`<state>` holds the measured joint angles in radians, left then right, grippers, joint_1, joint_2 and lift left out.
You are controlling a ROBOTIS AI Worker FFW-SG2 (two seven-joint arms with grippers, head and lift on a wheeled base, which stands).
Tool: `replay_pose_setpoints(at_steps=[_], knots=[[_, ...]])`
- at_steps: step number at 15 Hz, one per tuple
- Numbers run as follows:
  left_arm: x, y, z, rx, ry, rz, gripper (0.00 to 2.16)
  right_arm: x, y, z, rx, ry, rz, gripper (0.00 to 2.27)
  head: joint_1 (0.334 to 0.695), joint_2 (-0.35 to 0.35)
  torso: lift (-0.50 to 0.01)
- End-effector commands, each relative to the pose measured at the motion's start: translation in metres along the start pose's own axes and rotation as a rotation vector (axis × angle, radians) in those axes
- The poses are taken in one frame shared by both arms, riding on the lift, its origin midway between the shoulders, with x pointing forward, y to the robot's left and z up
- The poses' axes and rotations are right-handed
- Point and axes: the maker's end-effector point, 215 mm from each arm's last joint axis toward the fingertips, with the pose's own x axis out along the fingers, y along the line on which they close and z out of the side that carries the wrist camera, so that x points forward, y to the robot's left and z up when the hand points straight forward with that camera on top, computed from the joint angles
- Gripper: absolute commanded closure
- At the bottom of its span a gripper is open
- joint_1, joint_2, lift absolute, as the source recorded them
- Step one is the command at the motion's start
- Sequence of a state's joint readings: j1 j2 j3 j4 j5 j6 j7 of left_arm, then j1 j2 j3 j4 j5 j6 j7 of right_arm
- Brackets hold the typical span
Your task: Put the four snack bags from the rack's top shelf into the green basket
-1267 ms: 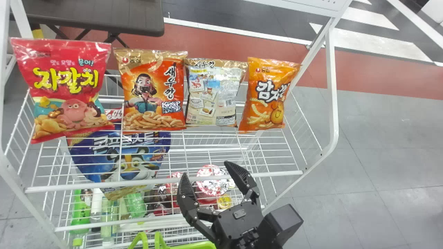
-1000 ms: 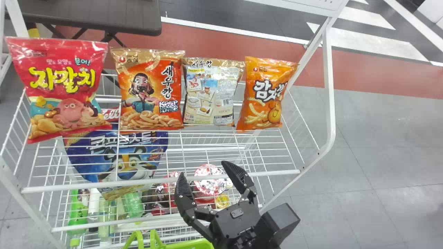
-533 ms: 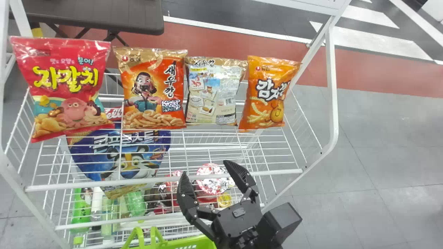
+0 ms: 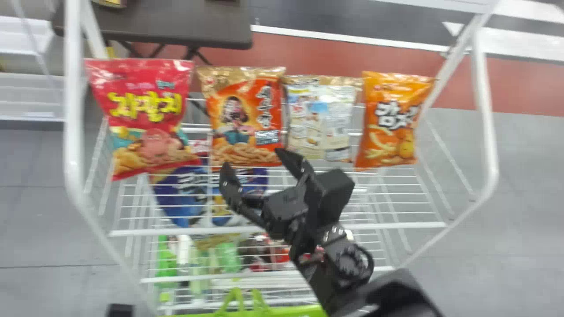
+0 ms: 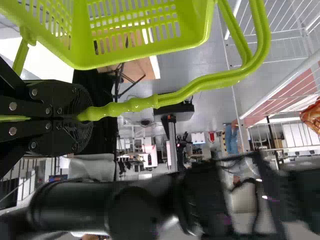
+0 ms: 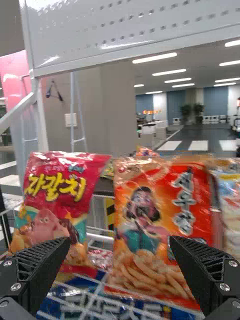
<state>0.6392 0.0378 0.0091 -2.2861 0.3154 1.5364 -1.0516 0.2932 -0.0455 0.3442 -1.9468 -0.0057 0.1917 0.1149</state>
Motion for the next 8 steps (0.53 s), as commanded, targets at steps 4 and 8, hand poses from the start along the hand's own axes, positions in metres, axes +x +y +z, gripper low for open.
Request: replay_pose_setpoints(at_steps=[4, 8], knots=[[0.001, 0.001, 0.003, 0.005, 0.004, -0.003, 2.15, 0.095, 0.033, -0.004, -0.061, 0.091, 0.12, 0.07, 0.695, 0.054, 0.0], [-0.002, 0.004, 0.014, 0.002, -0.002, -0.019, 2.15, 0.127, 0.027, -0.022, -0.085, 0.161, 0.2, 0.11, 0.695, 0.113, 0.0]])
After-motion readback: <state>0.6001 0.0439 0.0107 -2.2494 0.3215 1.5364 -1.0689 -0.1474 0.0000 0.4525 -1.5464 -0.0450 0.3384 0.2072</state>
